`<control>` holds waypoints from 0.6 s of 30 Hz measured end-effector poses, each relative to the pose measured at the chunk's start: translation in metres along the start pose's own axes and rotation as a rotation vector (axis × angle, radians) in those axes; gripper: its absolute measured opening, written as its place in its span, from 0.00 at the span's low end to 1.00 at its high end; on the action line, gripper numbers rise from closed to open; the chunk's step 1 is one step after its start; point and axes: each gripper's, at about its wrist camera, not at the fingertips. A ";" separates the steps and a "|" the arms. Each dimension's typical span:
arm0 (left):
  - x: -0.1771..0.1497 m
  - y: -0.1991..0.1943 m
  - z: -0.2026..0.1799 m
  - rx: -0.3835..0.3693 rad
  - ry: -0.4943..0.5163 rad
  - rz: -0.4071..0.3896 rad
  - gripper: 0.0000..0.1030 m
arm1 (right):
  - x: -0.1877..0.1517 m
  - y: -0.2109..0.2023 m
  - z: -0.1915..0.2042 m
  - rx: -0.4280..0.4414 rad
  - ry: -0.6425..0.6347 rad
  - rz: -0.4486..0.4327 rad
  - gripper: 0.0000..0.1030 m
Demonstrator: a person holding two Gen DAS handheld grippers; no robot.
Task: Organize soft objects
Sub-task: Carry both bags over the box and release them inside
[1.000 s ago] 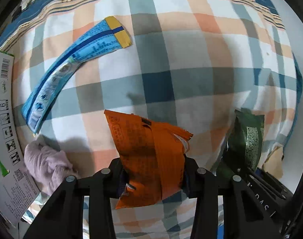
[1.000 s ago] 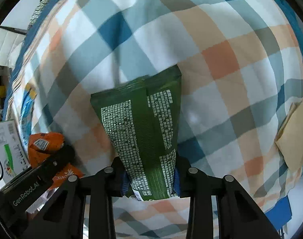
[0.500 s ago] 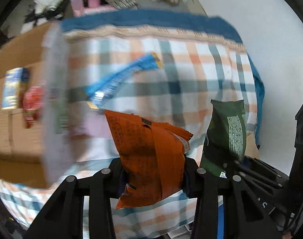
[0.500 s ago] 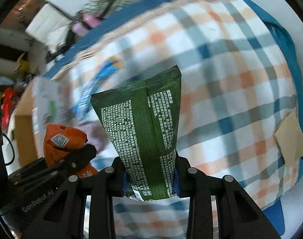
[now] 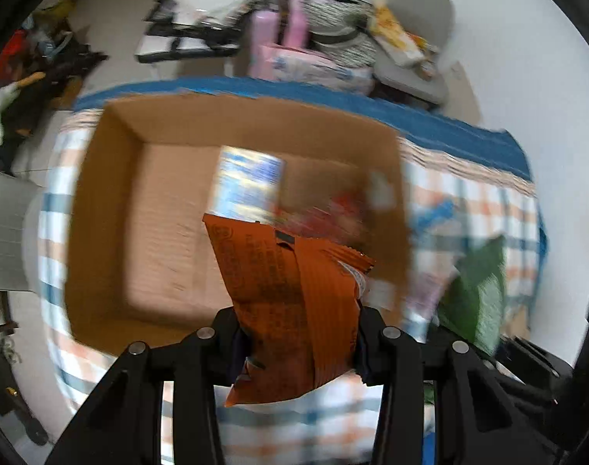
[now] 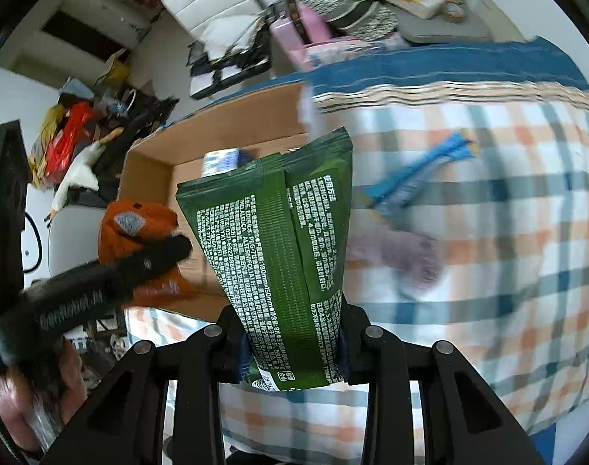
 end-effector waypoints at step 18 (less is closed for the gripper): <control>0.076 0.090 0.110 0.081 -0.013 0.098 0.38 | 0.006 0.092 0.071 -0.117 0.021 0.099 0.34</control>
Point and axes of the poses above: each gripper's, at about its wrist camera, not at the fingertips, and y roughly the way its jaws point, z to its left, x to its top, and after that the axes turned 7 degrees about -z, right-handed
